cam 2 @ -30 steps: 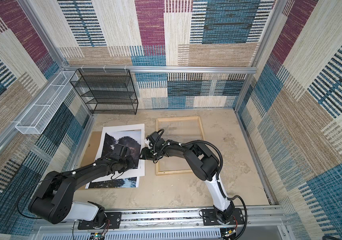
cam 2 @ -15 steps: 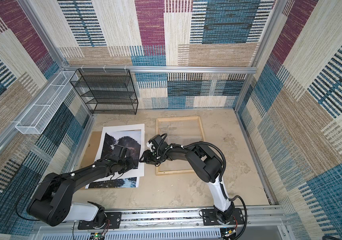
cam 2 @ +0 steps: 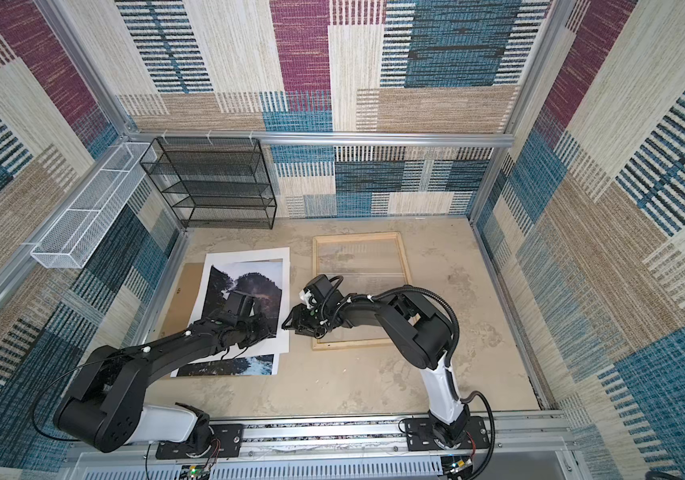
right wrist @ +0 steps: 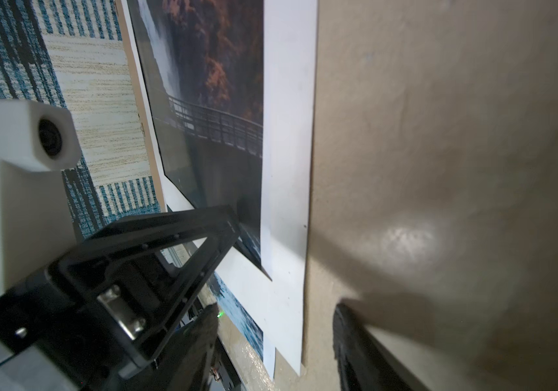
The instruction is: Put the photo into the frame
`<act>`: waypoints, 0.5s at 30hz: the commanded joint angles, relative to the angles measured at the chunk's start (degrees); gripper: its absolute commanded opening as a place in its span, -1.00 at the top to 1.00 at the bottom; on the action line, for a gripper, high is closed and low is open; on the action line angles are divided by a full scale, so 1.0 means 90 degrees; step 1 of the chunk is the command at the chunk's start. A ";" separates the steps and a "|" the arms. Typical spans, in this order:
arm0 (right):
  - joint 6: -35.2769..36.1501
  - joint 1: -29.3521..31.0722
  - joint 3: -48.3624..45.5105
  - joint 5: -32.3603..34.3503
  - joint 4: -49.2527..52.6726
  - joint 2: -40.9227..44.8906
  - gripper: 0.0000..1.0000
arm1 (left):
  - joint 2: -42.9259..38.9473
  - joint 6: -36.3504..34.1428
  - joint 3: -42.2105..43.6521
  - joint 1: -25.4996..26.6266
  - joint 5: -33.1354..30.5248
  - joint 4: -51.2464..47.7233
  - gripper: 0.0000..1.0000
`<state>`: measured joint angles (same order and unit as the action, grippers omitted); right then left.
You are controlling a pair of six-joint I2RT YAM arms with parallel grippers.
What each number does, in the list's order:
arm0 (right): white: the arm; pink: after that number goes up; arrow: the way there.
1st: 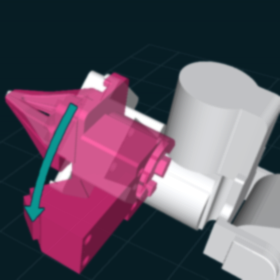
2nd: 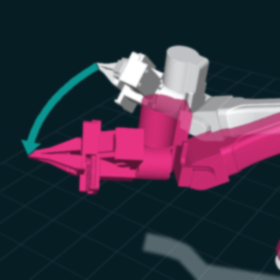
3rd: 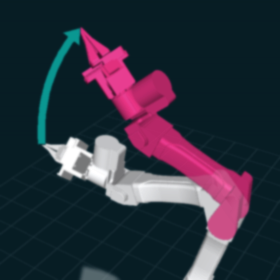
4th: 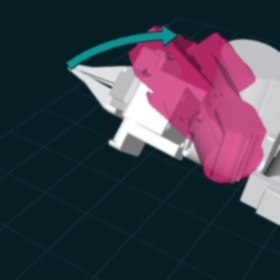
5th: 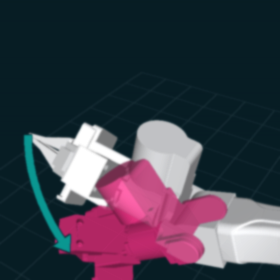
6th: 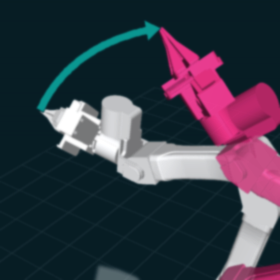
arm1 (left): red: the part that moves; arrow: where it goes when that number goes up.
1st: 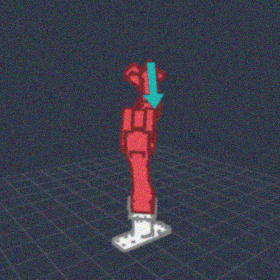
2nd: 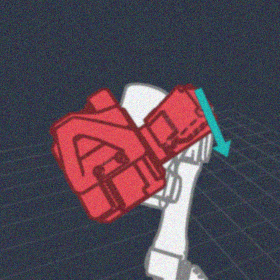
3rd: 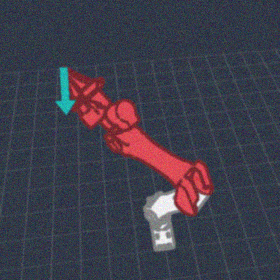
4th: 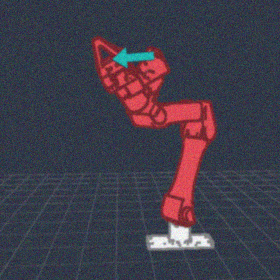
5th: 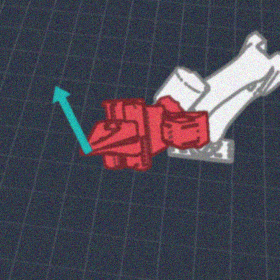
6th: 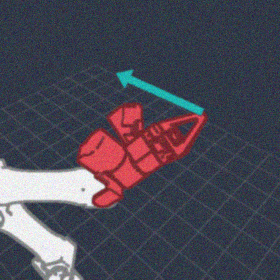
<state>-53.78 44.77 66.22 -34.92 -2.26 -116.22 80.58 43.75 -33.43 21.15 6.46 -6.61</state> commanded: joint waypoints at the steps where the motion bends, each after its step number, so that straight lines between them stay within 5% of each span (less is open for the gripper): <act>1: -0.0269 0.0006 -0.0089 -0.0001 -0.0062 0.0013 -0.14 | -0.0037 -0.0230 0.0023 0.0001 0.0317 0.0125 0.47; 15: -0.0706 0.0006 -0.0325 -0.0308 -0.0726 -0.0143 -0.13 | 0.0305 -0.0171 -0.0006 0.0004 0.0483 0.0288 0.52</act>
<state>-57.80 44.77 63.77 -36.99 -9.32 -116.86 82.41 43.05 -33.47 21.17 10.66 -3.60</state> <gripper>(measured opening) 0.565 0.244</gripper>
